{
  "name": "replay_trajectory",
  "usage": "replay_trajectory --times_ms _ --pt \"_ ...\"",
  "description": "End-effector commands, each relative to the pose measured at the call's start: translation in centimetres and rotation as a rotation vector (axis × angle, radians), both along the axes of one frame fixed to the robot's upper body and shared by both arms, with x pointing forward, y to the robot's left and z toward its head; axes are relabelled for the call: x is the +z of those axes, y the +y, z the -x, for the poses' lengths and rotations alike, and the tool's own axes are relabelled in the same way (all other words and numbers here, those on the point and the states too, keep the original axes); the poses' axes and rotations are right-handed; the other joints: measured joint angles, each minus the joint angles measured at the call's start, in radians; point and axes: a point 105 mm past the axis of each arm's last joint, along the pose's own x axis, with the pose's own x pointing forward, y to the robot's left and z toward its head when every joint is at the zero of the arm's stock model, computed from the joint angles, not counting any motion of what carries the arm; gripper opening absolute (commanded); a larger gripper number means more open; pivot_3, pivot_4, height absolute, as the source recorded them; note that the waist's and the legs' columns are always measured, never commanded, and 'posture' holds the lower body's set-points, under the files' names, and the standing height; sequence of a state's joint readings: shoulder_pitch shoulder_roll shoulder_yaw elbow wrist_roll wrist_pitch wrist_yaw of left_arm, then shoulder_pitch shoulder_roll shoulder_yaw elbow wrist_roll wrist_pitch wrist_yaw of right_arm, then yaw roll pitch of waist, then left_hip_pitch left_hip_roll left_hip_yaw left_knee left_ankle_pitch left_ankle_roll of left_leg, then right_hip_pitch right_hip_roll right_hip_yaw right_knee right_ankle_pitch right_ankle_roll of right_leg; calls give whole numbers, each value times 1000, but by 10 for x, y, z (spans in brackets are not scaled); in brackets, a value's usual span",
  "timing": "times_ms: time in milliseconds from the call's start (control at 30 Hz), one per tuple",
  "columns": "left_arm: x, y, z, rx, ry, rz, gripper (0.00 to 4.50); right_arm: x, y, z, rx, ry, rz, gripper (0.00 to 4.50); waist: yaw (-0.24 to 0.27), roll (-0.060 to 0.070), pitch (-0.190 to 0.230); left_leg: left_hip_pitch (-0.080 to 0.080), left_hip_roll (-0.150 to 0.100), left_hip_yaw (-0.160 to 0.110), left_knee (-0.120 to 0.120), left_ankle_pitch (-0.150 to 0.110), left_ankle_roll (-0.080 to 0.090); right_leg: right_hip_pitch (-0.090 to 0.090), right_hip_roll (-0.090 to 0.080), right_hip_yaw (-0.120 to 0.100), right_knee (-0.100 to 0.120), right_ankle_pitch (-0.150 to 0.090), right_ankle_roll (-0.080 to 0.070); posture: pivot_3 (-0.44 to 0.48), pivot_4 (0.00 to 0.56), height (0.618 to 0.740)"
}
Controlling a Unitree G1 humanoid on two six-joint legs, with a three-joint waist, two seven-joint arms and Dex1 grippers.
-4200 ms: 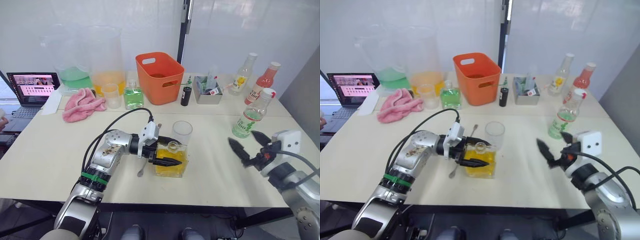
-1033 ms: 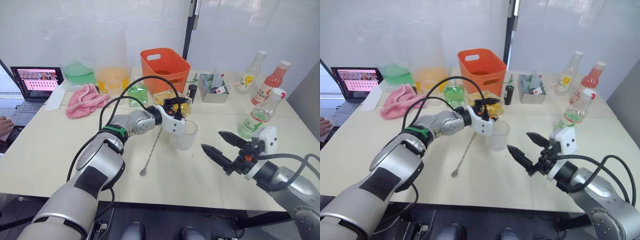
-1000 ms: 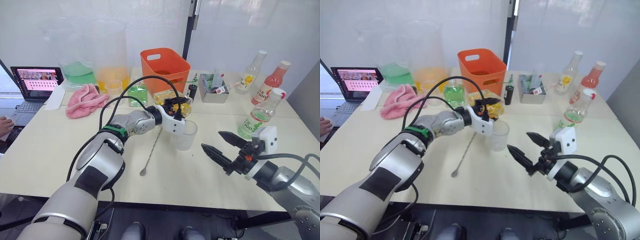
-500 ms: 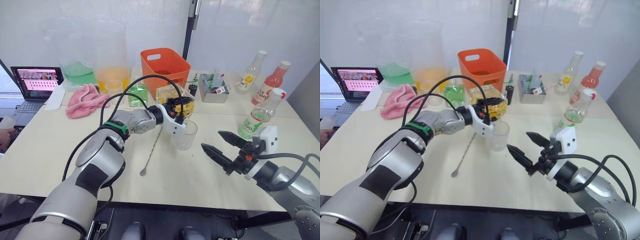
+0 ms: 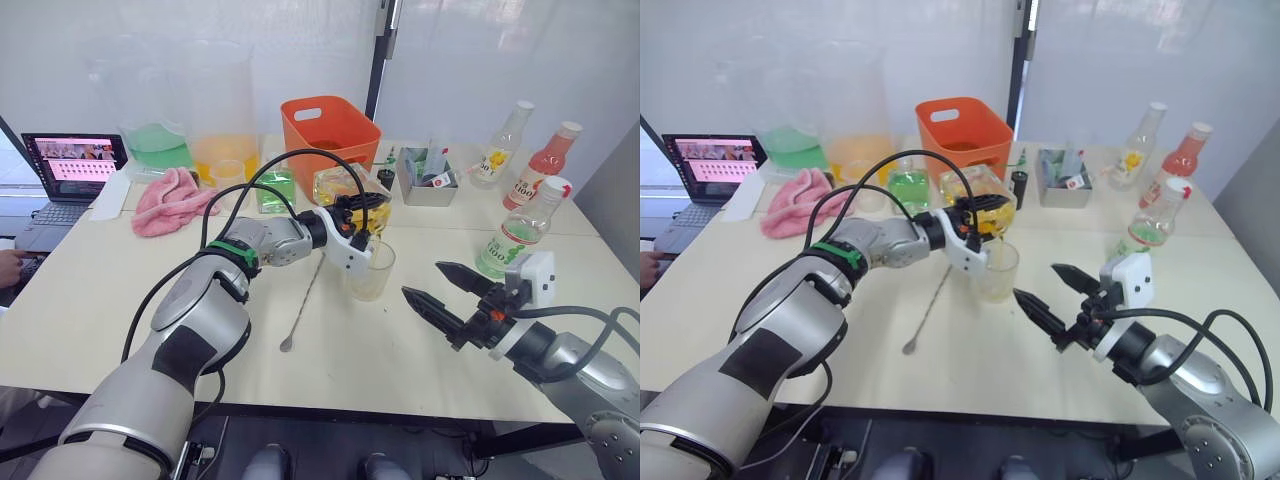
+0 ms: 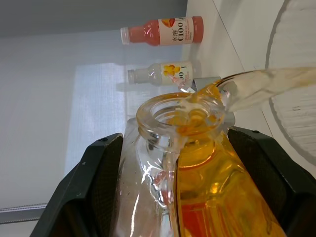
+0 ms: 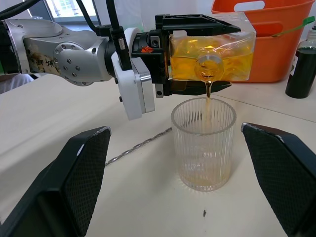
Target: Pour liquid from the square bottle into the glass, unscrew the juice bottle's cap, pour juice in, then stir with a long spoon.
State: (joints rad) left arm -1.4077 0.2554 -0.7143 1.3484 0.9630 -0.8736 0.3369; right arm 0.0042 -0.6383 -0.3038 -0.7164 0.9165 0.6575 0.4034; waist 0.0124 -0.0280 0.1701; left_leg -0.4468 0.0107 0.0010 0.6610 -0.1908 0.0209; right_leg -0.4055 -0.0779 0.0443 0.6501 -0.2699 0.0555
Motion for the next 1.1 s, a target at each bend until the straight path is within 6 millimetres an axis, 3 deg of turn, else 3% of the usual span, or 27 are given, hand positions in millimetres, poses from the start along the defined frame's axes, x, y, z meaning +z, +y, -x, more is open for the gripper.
replay_trajectory --times_ms 33,400,767,1100 --pt "48 -8 4 -40 -116 95 2938 14 -1 3 0 -67 3 4488 0 0 0 0 0 0 0 0 0 0 0 0 0 0 0 0 150 739" --pt "47 -6 2 -27 -70 115 2938 13 -1 2 -3 -62 4 4488 0 0 0 0 -1 0 0 0 0 0 -1 0 4 0 0 0 150 739" --pt "50 -1 2 -27 166 241 2938 13 -2 1 -6 -62 2 4488 -1 0 0 1 -2 -1 1 0 0 -1 -1 0 7 0 0 0 150 739" --pt "99 49 -16 -7 494 644 2938 19 -2 -7 -4 -80 34 4488 -7 0 0 2 -2 -2 1 0 0 -1 -1 0 9 0 0 0 150 739"
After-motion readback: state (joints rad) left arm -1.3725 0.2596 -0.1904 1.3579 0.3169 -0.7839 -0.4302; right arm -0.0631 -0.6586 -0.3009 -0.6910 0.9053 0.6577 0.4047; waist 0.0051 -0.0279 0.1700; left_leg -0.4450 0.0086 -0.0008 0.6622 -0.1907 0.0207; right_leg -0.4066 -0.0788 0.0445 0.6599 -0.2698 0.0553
